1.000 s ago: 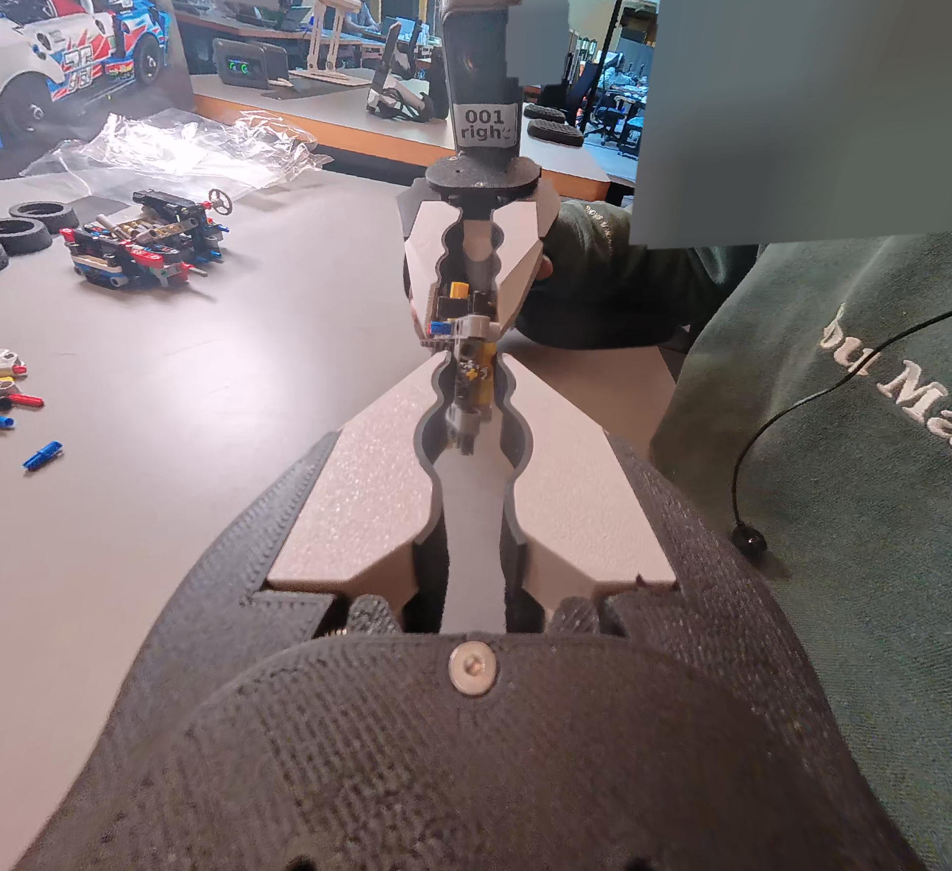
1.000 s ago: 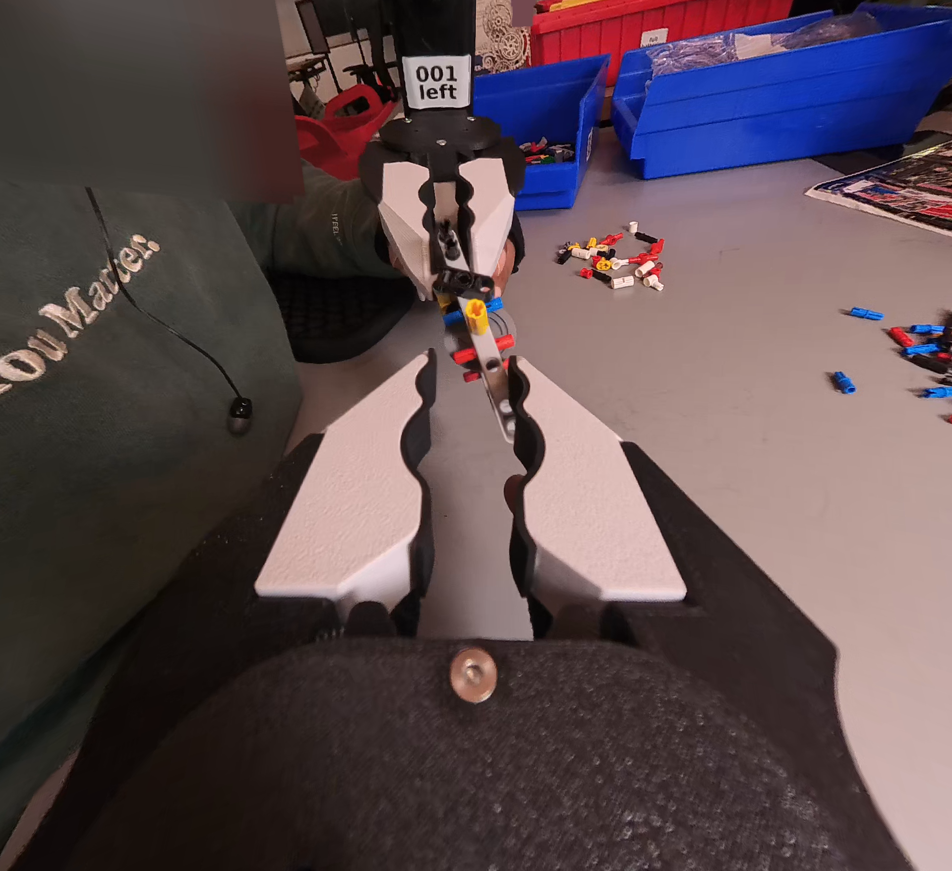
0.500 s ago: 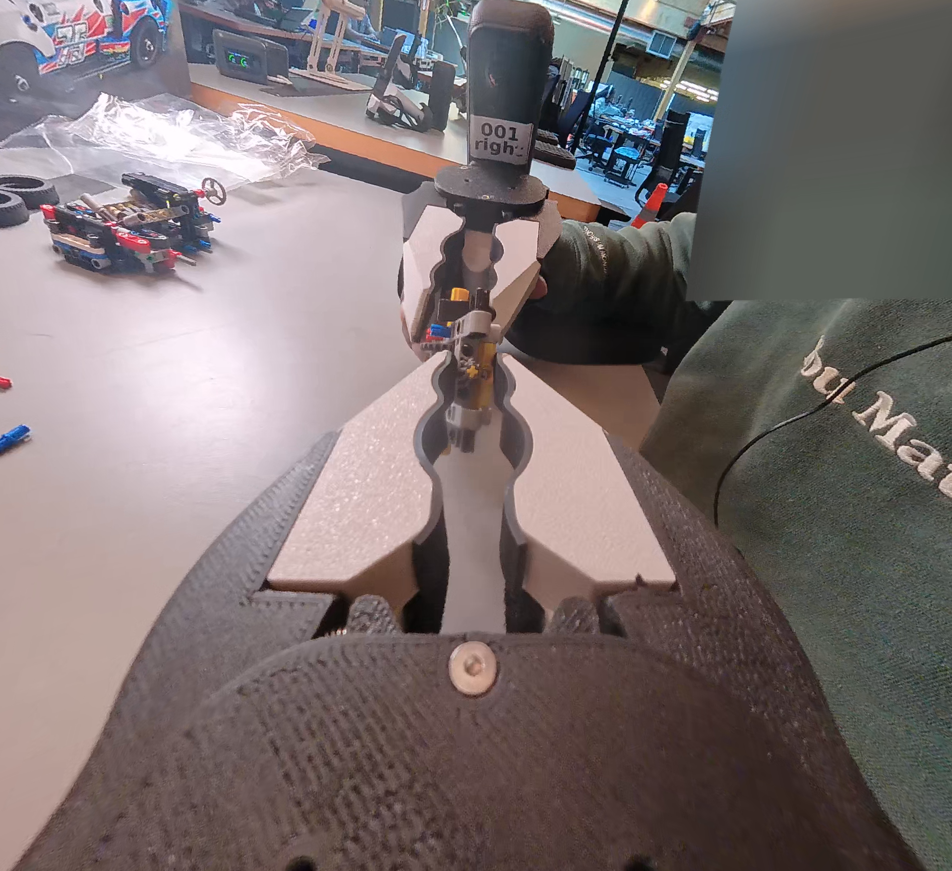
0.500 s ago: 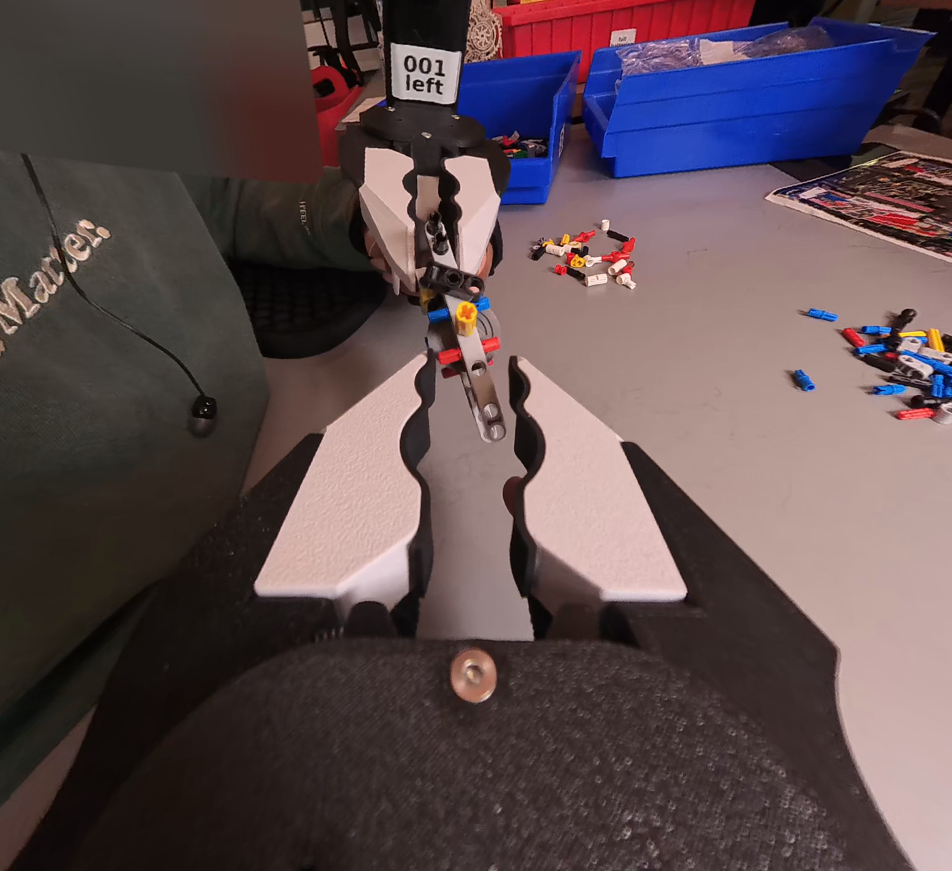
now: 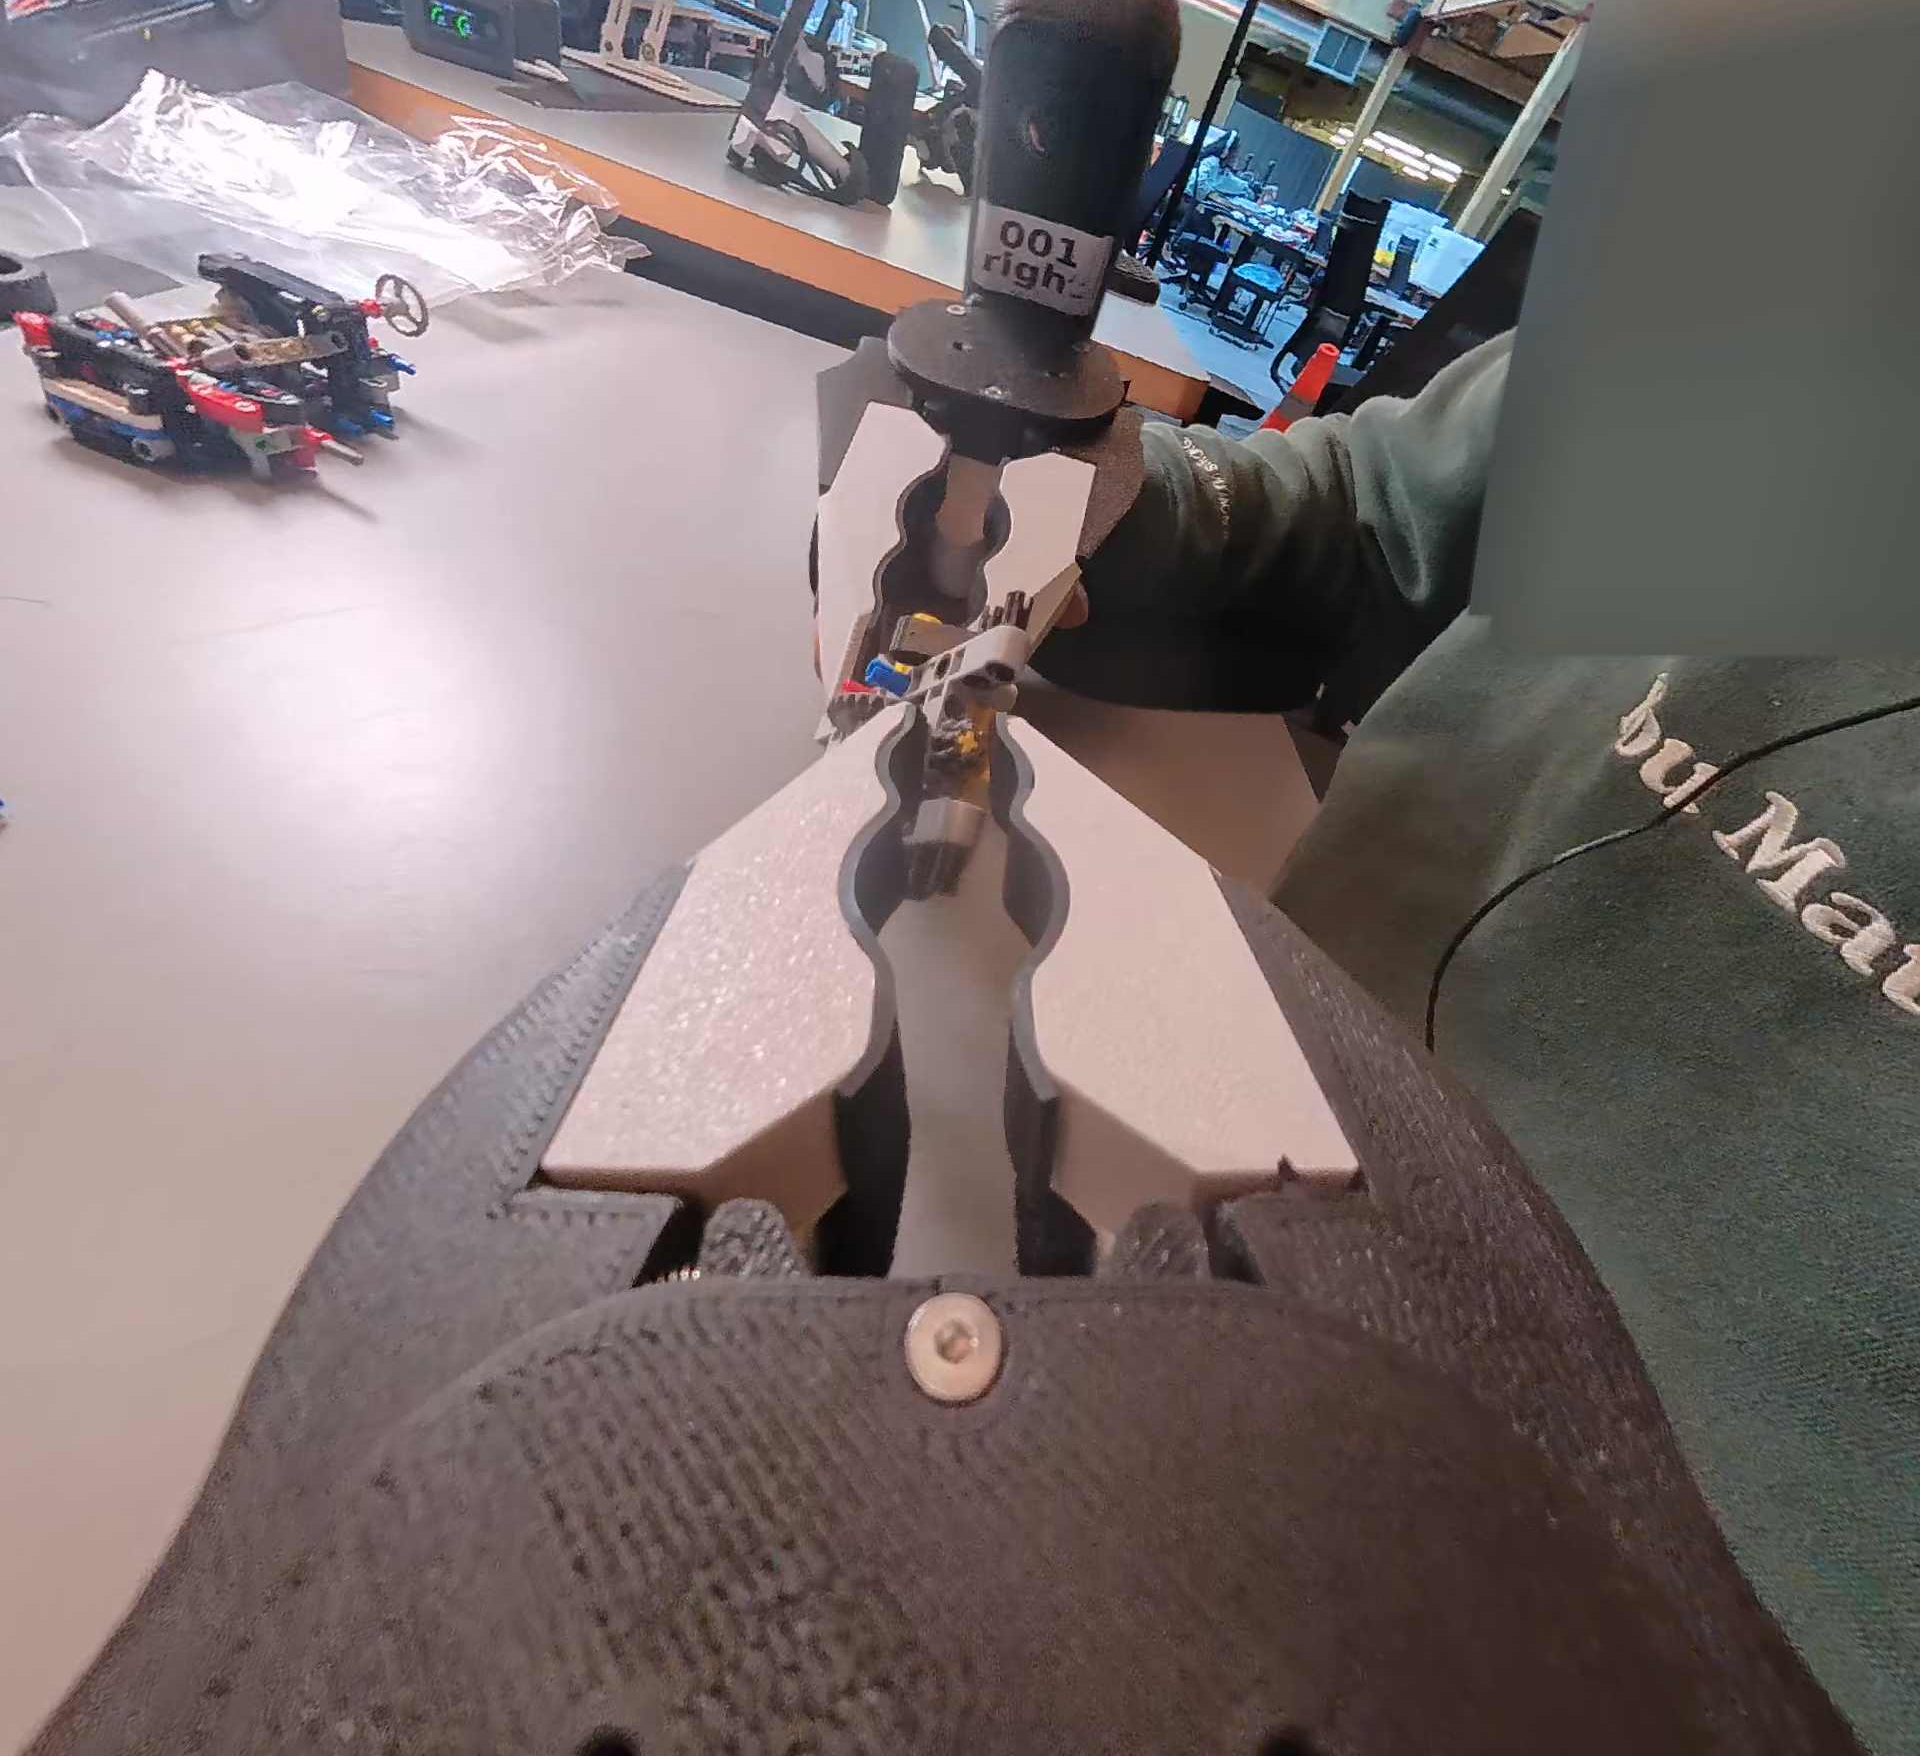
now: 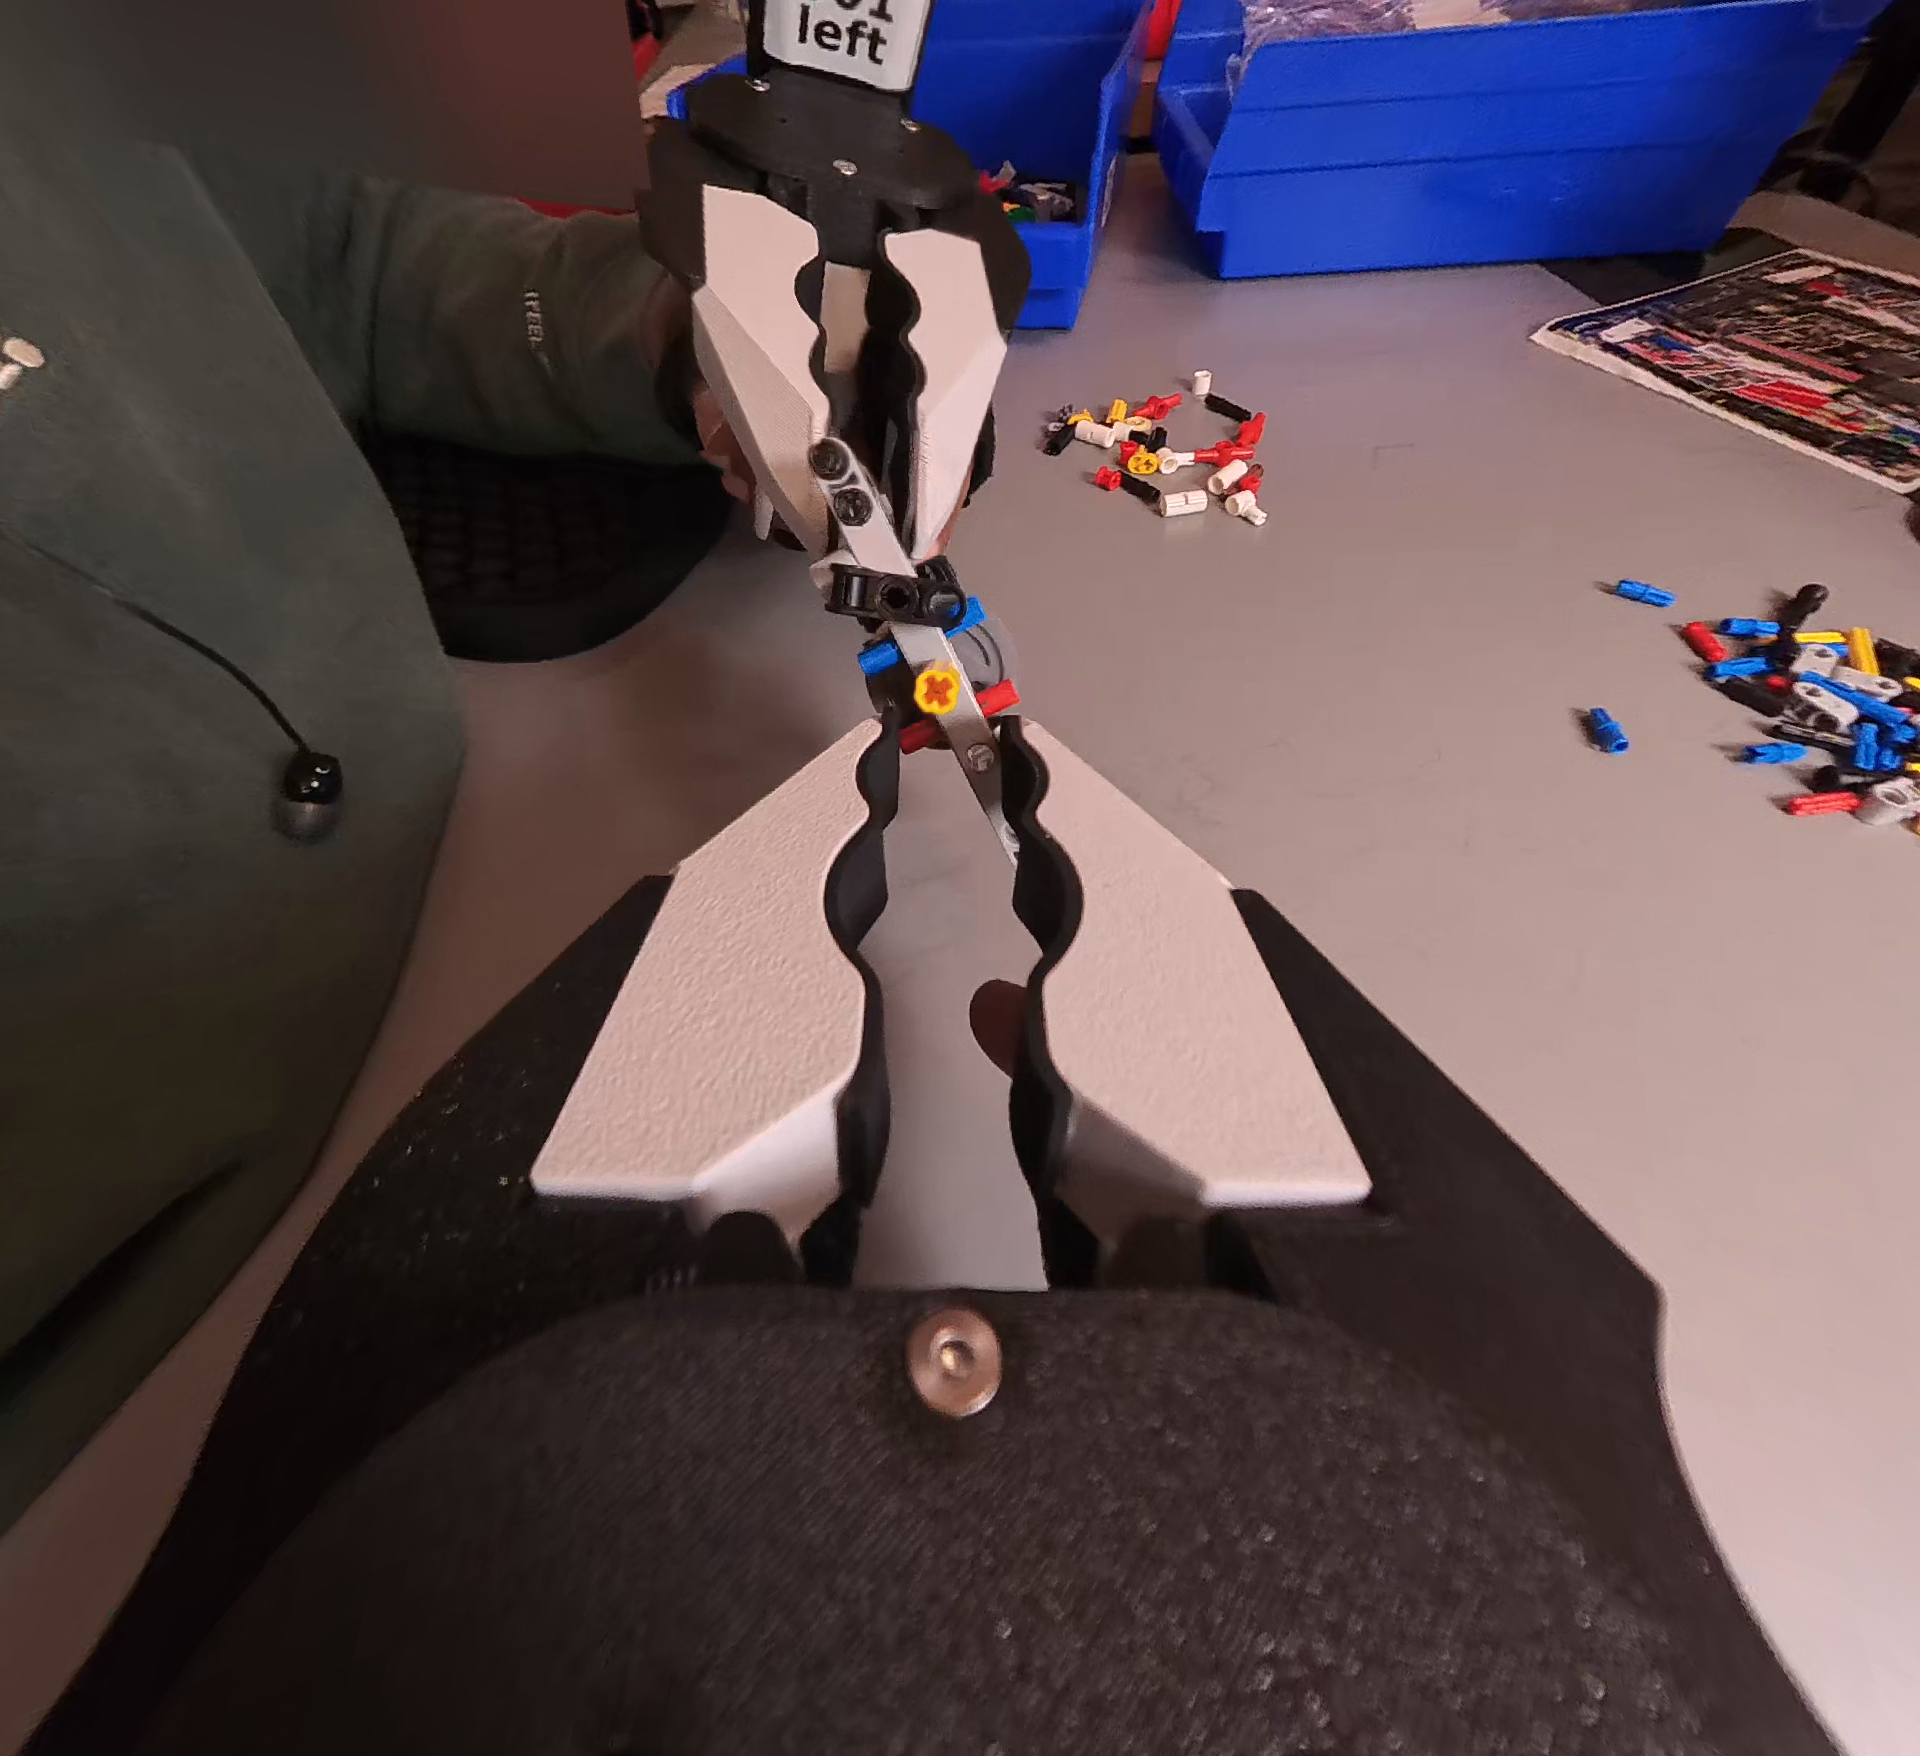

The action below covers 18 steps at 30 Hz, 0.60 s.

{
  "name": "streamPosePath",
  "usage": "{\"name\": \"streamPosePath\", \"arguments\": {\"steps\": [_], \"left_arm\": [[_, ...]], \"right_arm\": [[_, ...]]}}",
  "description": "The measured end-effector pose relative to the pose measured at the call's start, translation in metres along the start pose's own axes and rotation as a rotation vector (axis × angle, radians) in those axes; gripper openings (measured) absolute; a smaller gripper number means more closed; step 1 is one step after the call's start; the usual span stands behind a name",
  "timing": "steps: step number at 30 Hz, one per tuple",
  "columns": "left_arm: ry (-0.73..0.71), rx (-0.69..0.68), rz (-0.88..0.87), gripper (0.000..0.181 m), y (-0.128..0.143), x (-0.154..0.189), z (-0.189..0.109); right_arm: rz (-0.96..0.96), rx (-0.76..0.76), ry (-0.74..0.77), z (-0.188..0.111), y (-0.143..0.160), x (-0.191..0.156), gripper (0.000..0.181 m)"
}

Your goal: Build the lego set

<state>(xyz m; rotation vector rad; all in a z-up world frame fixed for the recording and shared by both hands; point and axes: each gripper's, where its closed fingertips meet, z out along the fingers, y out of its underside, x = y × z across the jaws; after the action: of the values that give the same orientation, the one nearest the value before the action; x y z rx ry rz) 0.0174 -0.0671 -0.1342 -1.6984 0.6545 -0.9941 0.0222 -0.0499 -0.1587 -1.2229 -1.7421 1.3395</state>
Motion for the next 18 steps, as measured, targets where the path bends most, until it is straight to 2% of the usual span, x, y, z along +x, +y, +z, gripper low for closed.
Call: {"name": "streamPosePath", "arguments": {"steps": [5, 10, 13, 18], "left_arm": [[-0.016, -0.017, -0.13, 0.009, 0.007, -0.013, -0.001], [-0.039, -0.039, -0.163, 0.008, 0.015, -0.021, 0.0], [-0.042, -0.051, -0.106, 0.01, 0.014, -0.02, -0.001], [-0.086, -0.148, 0.106, 0.016, 0.019, -0.016, -0.002]], "right_arm": [[0.062, -0.075, 0.051, 0.009, 0.013, 0.006, 0.017], [0.117, -0.131, 0.055, 0.015, 0.024, 0.008, 0.017], [0.146, -0.149, 0.014, 0.015, 0.025, 0.003, 0.017], [0.15, -0.24, -0.031, 0.009, 0.026, -0.005, 0.017]]}}
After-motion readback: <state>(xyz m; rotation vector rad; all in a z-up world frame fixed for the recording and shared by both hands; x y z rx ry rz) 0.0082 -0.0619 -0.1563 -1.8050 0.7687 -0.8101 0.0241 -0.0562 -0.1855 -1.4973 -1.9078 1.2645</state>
